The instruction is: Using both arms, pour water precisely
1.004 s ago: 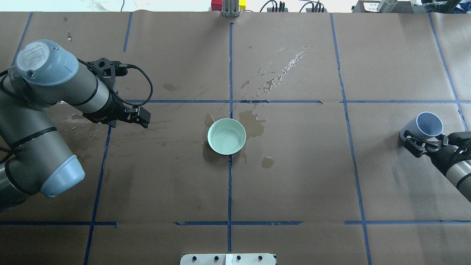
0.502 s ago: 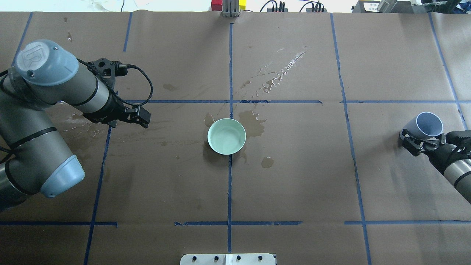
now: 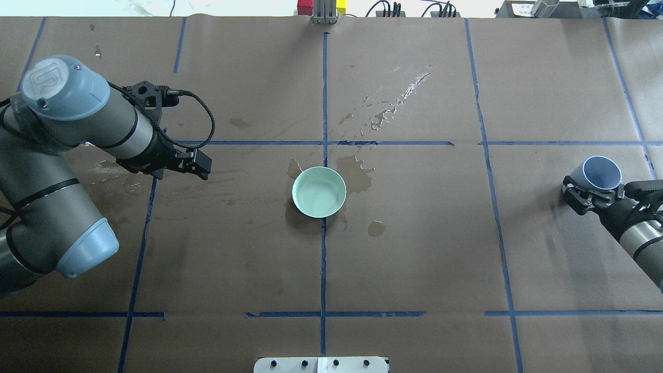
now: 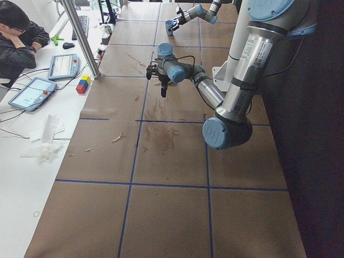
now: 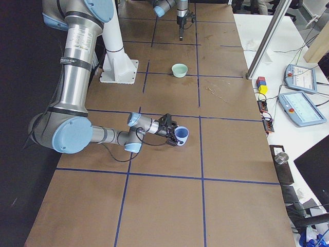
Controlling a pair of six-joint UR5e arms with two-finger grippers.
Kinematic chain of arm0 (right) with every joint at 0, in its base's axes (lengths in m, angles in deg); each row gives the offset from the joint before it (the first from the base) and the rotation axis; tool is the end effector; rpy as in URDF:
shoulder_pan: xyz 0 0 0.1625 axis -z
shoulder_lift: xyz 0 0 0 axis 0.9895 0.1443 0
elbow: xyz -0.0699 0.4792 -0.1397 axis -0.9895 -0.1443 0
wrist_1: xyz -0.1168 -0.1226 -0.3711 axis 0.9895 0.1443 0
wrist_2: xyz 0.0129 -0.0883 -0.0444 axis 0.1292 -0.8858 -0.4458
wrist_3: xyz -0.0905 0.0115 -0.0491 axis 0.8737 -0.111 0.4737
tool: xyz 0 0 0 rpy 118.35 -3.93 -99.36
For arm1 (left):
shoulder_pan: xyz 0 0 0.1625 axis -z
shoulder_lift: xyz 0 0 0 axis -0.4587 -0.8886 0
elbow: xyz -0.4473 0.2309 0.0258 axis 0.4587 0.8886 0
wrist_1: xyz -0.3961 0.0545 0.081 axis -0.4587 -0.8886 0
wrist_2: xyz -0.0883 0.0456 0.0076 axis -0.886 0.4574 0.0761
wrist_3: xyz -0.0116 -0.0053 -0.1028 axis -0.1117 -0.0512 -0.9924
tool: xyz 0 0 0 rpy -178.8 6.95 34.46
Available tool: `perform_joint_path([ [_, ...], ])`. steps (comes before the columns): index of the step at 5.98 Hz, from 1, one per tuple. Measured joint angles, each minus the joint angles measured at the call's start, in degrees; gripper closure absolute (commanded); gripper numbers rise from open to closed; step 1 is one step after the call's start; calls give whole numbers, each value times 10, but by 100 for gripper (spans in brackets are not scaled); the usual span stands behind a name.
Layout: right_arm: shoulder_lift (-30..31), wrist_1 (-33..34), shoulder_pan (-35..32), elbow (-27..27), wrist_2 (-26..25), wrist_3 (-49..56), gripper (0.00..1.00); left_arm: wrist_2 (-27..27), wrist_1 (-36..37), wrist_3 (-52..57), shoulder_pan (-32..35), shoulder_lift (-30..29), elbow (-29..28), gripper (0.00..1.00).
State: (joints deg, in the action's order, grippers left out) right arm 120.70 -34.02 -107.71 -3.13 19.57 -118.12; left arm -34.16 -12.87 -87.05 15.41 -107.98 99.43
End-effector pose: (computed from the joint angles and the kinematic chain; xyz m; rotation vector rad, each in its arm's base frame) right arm -0.2334 -0.3339 0.7166 1.0131 -0.6878 0.3576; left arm 0.3930 -0.4767 0.3825 0.0820 0.8925 0.0116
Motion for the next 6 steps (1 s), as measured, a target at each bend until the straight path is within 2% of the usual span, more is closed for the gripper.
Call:
perform_joint_path([
  [3, 1, -1, -8, 26, -6, 29, 86, 0, 0, 0, 0, 0, 0, 0],
  [6, -18, 6, -15, 103, 2, 181, 86, 0, 0, 0, 0, -1, 0, 0],
])
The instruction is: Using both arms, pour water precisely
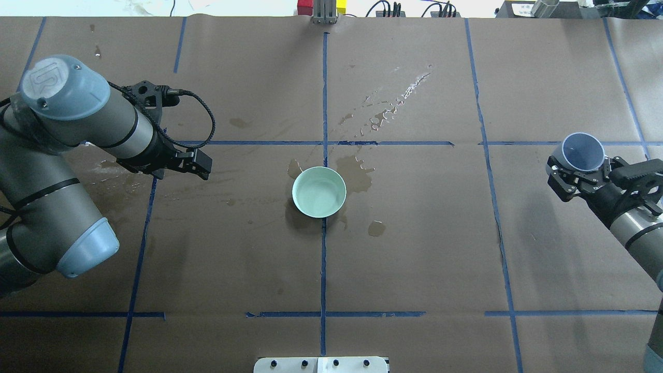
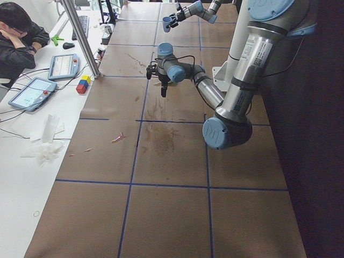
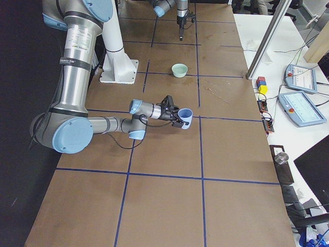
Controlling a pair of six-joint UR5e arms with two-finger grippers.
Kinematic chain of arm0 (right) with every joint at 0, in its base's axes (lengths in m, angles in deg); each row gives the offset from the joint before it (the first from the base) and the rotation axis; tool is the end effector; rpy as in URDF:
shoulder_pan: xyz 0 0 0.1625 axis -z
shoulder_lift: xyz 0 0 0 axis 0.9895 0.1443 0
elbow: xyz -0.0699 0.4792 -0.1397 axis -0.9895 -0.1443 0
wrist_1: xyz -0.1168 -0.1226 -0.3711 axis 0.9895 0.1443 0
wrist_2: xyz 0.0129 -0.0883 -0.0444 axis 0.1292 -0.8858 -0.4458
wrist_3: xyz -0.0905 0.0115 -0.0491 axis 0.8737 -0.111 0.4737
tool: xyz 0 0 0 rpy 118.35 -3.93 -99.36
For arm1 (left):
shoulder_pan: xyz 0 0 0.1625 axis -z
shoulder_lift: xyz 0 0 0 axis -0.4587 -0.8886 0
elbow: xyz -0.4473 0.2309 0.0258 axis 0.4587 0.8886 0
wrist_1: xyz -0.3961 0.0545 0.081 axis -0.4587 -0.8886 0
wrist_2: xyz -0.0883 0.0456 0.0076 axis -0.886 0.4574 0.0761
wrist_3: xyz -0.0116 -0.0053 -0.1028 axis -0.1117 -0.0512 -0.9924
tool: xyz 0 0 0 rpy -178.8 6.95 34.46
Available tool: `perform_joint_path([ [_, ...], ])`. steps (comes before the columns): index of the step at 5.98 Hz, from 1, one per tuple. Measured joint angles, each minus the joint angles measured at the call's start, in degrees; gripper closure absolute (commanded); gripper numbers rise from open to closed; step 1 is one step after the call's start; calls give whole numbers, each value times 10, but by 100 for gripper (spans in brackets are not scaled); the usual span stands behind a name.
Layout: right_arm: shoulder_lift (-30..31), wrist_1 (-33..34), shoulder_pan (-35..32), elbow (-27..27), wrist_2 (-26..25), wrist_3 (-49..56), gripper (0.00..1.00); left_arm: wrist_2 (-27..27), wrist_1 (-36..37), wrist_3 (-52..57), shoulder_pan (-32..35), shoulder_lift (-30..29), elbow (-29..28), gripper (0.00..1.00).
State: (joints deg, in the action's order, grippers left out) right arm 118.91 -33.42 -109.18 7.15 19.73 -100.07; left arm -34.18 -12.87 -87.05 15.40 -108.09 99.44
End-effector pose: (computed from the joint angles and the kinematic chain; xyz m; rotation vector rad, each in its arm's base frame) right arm -0.2421 -0.3485 0.6189 1.1941 -0.6740 0.1811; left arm 0.3934 -0.4768 0.3813 0.0830 0.8942 0.0125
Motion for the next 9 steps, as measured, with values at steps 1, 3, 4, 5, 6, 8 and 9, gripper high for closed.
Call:
perform_joint_path([
  [1, -19, 23, 0, 17, 1, 44, 87, 0, 0, 0, 0, 0, 0, 0],
  [3, -91, 115, 0, 37, 12, 65, 98, 0, 0, 0, -1, -2, 1, 0],
  [4, -133, 157, 2, 48, 20, 73, 98, 0, 0, 0, -1, -3, 1, 0],
  [5, -183, 200, 6, 53, 21, 85, 100, 0, 0, 0, -1, -4, 1, 0],
  [6, -226, 246, 16, 56, 14, 93, 100, 0, 0, 0, -1, -5, 1, 0],
  [8, -293, 343, 48, 56, -12, 120, 100, 0, 0, 0, -1, -5, 1, 0],
  [9, -310, 372, 70, 53, -43, 159, 100, 0, 0, 0, -1, -5, 1, 0],
])
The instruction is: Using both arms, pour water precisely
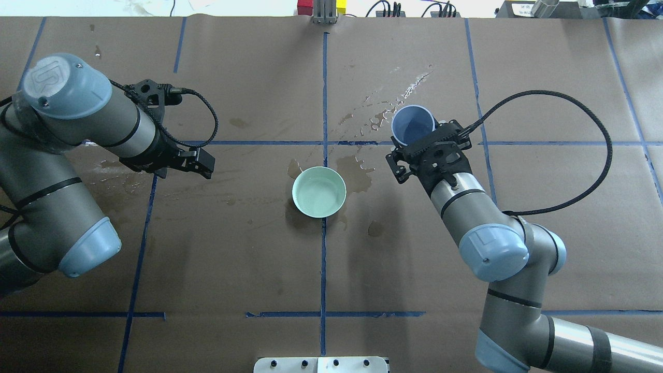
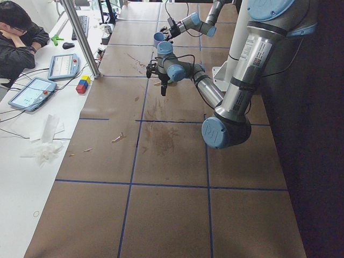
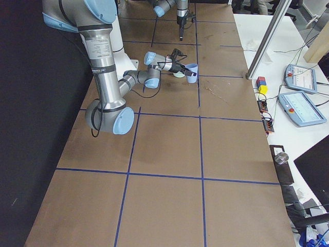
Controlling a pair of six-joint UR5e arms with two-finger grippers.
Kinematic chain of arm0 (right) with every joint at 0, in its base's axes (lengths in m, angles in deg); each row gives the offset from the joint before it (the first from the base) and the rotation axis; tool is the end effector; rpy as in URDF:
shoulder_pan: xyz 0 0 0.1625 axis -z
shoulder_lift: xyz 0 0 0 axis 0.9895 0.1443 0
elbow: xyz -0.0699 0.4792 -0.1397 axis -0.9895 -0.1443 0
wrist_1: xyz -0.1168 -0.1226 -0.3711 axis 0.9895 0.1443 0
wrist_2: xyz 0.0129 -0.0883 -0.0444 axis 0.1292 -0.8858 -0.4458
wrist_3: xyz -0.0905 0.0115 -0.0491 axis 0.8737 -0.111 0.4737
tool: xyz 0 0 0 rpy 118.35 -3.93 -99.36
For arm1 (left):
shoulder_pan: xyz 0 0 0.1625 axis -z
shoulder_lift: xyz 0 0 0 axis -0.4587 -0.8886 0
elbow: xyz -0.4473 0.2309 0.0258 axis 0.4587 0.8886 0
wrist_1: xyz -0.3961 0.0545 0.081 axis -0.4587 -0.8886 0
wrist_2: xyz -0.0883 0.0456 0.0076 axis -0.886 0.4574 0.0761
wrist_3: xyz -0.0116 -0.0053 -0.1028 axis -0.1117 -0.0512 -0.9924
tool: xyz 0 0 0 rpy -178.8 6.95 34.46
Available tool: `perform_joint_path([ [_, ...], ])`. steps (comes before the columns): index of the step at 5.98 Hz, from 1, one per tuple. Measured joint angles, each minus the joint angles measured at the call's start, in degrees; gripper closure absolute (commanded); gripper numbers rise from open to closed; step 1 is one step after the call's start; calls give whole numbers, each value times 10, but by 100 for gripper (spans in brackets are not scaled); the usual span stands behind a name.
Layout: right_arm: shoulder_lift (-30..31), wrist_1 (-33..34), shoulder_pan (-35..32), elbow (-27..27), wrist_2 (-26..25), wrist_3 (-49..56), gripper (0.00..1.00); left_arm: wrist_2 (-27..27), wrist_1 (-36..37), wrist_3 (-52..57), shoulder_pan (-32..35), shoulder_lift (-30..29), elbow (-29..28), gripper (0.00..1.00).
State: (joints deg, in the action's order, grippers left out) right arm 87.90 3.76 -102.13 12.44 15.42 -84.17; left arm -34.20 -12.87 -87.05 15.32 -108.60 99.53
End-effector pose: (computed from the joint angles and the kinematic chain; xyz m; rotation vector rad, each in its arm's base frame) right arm -0.4825 -0.3968 0.3717 1.2709 -0.5151 -0.1110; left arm 0.3952 -0.4773 0.3751 0.0888 0.9022 0.0168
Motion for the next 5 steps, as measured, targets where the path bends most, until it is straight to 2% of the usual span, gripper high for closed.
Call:
perform_joint_path([
  [2, -45, 105, 31, -5, -53, 34, 100, 0, 0, 0, 0, 0, 1, 0],
  [4, -93, 204, 43, -20, -79, 37, 100, -1, 0, 1, 1, 0, 1, 0],
  [5, -111, 228, 45, -34, -83, 38, 100, -1, 0, 1, 1, 0, 1, 0],
])
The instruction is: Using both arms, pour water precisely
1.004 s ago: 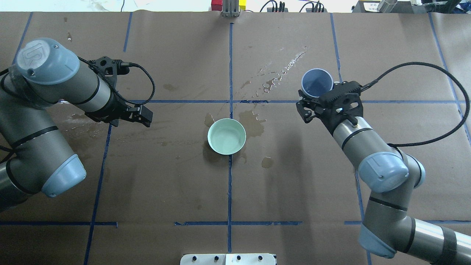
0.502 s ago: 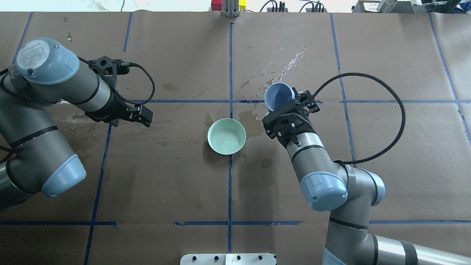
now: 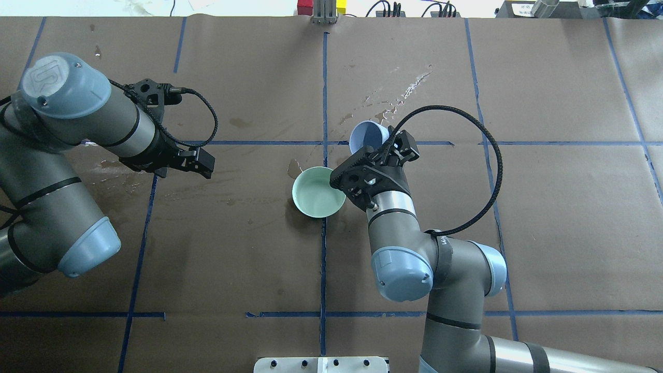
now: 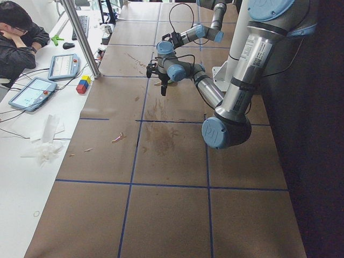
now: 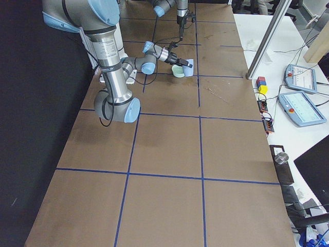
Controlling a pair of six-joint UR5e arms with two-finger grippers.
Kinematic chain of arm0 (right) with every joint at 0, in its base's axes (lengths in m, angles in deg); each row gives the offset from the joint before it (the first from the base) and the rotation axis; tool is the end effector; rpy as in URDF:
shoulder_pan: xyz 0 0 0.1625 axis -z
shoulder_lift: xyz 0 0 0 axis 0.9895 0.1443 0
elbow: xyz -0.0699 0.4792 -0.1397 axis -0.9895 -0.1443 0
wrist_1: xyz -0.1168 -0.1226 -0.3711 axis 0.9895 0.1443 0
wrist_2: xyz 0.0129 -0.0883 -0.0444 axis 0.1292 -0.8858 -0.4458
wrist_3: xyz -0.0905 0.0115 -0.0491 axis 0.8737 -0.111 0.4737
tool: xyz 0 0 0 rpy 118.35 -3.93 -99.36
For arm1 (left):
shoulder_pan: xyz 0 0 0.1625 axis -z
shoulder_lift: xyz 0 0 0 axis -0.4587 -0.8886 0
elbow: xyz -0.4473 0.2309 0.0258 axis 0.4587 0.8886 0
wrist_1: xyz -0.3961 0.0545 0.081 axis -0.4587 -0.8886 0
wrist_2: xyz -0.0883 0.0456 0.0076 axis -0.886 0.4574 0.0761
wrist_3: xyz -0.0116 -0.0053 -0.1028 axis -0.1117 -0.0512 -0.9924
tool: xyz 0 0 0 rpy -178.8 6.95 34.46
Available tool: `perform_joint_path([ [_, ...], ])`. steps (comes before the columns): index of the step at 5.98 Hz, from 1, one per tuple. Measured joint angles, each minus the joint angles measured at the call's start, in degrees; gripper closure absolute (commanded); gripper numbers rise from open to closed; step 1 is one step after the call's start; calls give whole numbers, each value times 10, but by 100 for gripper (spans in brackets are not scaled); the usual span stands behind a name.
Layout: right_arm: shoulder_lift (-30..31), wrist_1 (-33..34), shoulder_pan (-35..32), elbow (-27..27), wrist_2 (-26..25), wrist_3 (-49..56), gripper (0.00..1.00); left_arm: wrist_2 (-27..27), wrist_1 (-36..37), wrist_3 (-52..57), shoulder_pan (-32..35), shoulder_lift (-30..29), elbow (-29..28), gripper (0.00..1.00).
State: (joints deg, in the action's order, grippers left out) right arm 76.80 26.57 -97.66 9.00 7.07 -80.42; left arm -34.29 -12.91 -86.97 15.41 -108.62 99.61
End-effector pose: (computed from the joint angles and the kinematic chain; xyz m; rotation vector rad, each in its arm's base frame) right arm -0.5737 -0.3863 0.3130 1.2294 -0.2088 -0.2796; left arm 0.3943 -0.4776 0.3742 0.0904 0.9046 0.0179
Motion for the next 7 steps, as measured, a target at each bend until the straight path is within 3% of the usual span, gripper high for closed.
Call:
perform_joint_path([
  [3, -46, 36, 6, -57, -33, 51, 100, 0, 0, 0, -1, -1, 0, 0],
  [7, -56, 78, 27, -62, -87, 150, 100, 0, 0, 0, -1, -1, 0, 0],
])
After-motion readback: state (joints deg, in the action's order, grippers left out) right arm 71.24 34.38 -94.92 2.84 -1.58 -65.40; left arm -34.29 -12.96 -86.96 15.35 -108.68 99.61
